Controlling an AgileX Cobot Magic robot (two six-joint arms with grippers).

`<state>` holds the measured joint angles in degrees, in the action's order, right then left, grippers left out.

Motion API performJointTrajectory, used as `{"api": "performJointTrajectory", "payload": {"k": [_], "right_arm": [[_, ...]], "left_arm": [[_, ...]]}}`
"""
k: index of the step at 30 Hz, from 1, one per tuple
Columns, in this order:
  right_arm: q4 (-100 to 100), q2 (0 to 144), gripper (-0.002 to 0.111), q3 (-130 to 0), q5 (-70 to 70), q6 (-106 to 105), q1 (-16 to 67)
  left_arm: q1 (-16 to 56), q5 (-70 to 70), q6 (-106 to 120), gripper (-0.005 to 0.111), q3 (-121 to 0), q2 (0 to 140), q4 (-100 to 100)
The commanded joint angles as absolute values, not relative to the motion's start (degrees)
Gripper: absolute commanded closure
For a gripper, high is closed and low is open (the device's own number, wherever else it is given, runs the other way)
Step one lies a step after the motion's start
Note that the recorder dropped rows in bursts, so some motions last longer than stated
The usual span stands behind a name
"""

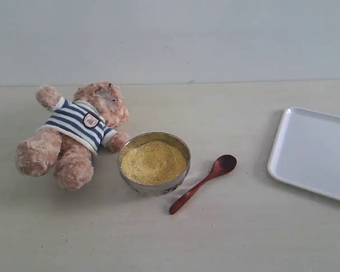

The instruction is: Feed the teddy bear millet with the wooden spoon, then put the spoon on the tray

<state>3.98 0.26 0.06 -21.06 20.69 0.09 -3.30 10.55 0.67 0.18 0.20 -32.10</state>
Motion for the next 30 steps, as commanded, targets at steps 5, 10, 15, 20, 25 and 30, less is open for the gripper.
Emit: {"api": "performJointTrajectory", "payload": {"k": [5,10,15,20,25,30], "right_arm": [[4.5,0.0,0.108,0.0,-20.4,20.6,-0.1],[4.5,0.0,0.108,0.0,-20.4,20.6,-0.1],[4.5,0.0,0.108,0.0,-20.4,20.6,-0.1],[4.5,0.0,0.108,0.0,-20.4,20.6,-0.1],[4.5,0.0,0.108,0.0,-20.4,20.6,-0.1],[4.5,0.0,0.108,0.0,-20.4,20.6,-0.1]], "left_arm": [[-3.4,-5.2,0.9,0.102,0.0,0.0,-37.3],[-3.4,-26.3,-4.3,0.102,-3.4,0.0,-35.8],[-3.4,-16.0,2.1,0.102,-19.8,16.0,-16.3],[-3.4,20.9,3.5,0.102,-43.2,53.8,-8.3],[-3.4,45.1,15.5,0.102,-59.1,80.7,-12.0],[-3.4,35.3,20.7,0.101,-60.8,93.9,-22.1]]}}
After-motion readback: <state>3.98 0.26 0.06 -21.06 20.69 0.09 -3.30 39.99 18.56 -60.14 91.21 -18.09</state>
